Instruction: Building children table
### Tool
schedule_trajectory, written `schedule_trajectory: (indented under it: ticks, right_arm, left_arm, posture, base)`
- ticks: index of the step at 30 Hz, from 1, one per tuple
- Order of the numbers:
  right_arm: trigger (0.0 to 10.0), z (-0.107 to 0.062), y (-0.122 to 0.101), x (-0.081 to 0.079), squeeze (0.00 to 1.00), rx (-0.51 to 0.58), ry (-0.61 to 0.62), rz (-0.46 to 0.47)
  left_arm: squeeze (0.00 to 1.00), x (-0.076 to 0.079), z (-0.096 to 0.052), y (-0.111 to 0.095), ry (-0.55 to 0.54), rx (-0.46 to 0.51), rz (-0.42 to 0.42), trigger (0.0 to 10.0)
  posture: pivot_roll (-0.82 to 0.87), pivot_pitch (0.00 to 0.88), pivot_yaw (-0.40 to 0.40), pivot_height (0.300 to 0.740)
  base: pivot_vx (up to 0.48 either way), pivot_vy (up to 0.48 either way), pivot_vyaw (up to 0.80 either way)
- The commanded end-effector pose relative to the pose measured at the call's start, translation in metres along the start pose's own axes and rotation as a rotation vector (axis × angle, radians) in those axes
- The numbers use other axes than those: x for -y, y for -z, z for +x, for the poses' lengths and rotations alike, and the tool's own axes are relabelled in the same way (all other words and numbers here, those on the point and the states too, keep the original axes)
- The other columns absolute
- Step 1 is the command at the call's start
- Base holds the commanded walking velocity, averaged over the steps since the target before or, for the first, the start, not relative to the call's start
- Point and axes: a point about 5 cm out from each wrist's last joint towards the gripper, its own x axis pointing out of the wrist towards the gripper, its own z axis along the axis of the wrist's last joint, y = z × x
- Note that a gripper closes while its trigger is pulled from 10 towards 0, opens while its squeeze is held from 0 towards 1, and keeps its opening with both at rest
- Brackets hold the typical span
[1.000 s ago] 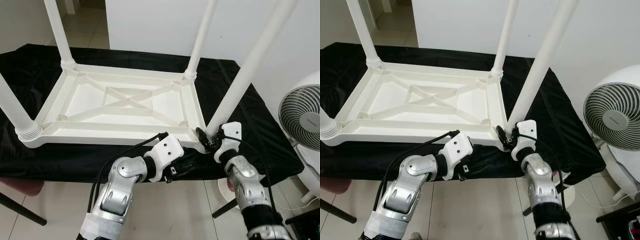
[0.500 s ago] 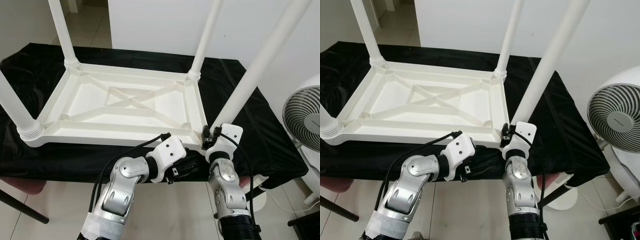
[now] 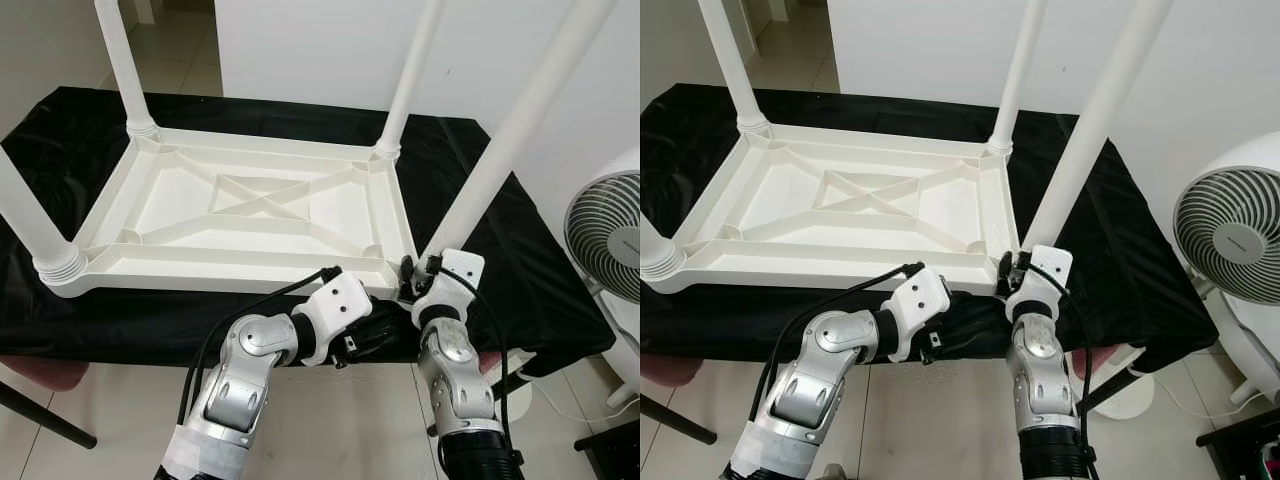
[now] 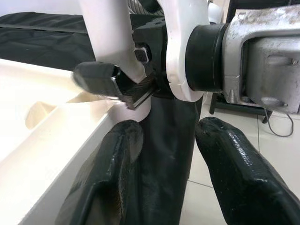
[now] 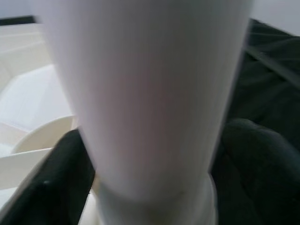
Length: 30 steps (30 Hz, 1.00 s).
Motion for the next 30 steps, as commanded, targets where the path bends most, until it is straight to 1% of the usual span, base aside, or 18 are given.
schedule_trajectory:
  ticks: [1,4,5,7,8,9,10,11,12,14,16,17,19,23,24,26,27,30]
  right_arm:
    - [10.0,0.002,-0.001,0.012,1.00,0.013,-0.077,0.015]
    - [10.0,0.002,-0.001,0.012,1.00,0.013,-0.077,0.015]
    - [10.0,0.003,-0.001,0.017,1.00,0.004,-0.144,0.004]
    - [10.0,0.003,-0.001,0.017,1.00,0.004,-0.144,0.004]
    - [10.0,0.005,-0.003,0.021,0.56,0.002,-0.215,-0.012]
    - [10.0,0.005,-0.003,0.021,0.56,0.002,-0.215,-0.012]
    - [10.0,0.006,-0.004,0.027,0.00,0.001,-0.274,-0.030]
    - [10.0,0.007,-0.006,0.032,0.00,-0.001,-0.339,-0.051]
    - [10.0,0.007,-0.006,0.032,0.00,-0.001,-0.339,-0.051]
    - [10.0,0.007,-0.007,0.036,0.00,-0.003,-0.377,-0.064]
    - [10.0,0.009,-0.009,0.044,0.00,0.002,-0.466,-0.143]
    - [10.0,0.009,-0.009,0.044,0.00,0.002,-0.466,-0.143]
    - [10.0,0.013,-0.011,0.050,0.00,0.009,-0.495,-0.172]
    - [10.0,0.015,-0.010,0.051,0.00,0.004,-0.554,-0.210]
    - [9.6,0.016,-0.010,0.051,0.00,0.000,-0.559,-0.213]
    - [9.6,0.016,-0.009,0.051,0.00,-0.006,-0.569,-0.217]
    - [4.9,0.019,-0.008,0.051,0.00,-0.016,-0.595,-0.237]
    - [4.9,0.021,-0.006,0.048,0.00,-0.027,-0.630,-0.249]
  left_arm:
    - [0.00,-0.006,0.008,-0.008,-0.240,0.049,-0.030,10.0]
    - [0.00,-0.006,0.008,-0.008,-0.240,0.049,-0.030,10.0]
    - [0.00,-0.005,0.008,-0.007,-0.238,0.050,-0.031,10.0]
    - [0.00,-0.005,0.008,-0.007,-0.238,0.050,-0.031,10.0]
    - [0.00,-0.005,0.008,-0.007,-0.236,0.049,-0.032,10.0]
    - [0.00,-0.005,0.008,-0.007,-0.236,0.049,-0.032,10.0]
    - [0.00,-0.004,0.009,-0.007,-0.234,0.049,-0.032,10.0]
    - [0.00,-0.004,0.009,-0.007,-0.231,0.049,-0.031,10.0]
    - [0.00,-0.004,0.009,-0.007,-0.231,0.049,-0.031,10.0]
    - [0.00,-0.004,0.009,-0.007,-0.229,0.049,-0.029,10.0]
    - [0.00,-0.004,0.009,-0.007,-0.224,0.048,-0.025,10.0]
    - [0.00,-0.004,0.009,-0.007,-0.224,0.048,-0.025,10.0]
    - [0.00,-0.005,0.008,-0.007,-0.220,0.048,-0.019,10.0]
    - [0.00,-0.006,0.008,-0.007,-0.222,0.048,-0.016,10.0]
    - [0.00,-0.006,0.008,-0.007,-0.222,0.048,-0.016,10.0]
    - [0.00,-0.006,0.008,-0.007,-0.222,0.049,-0.015,10.0]
    - [0.00,-0.006,0.008,-0.008,-0.222,0.050,-0.015,10.0]
    - [0.00,-0.006,0.009,-0.008,-0.222,0.051,-0.013,10.0]
  posture:
    - [0.09,0.027,-0.080,0.740]
    - [0.09,0.027,-0.080,0.740]
    - [0.08,0.027,-0.079,0.740]
    - [0.08,0.027,-0.079,0.740]
    - [0.08,0.027,-0.077,0.740]
    - [0.08,0.027,-0.077,0.740]
    - [0.08,0.025,-0.076,0.740]
    - [0.08,0.022,-0.073,0.740]
    - [0.08,0.022,-0.073,0.740]
    - [0.08,0.022,-0.073,0.740]
    - [0.08,0.013,-0.066,0.740]
    - [0.08,0.013,-0.066,0.740]
    - [0.09,0.011,-0.066,0.740]
    - [0.09,0.007,-0.064,0.740]
    - [0.09,0.005,-0.064,0.740]
    - [0.09,0.005,-0.064,0.740]
    - [0.09,0.007,-0.063,0.740]
    - [0.09,0.008,-0.065,0.740]
  base:
    - [0.000,0.000,0.00]
    - [0.000,0.000,0.00]
    - [0.000,0.000,0.00]
    - [0.000,0.000,0.00]
    - [0.000,0.000,0.00]
    - [0.000,0.000,0.00]
    - [0.000,0.000,0.00]
    - [0.000,0.000,0.00]
    - [0.000,0.000,0.00]
    - [0.000,0.000,0.00]
    - [0.000,0.000,0.00]
    - [0.000,0.000,0.00]
    - [0.000,0.000,0.00]
    - [0.000,0.000,0.00]
    - [0.000,0.000,0.00]
    - [0.000,0.000,0.00]
    - [0.000,0.000,0.00]
    - [0.000,0.000,0.00]
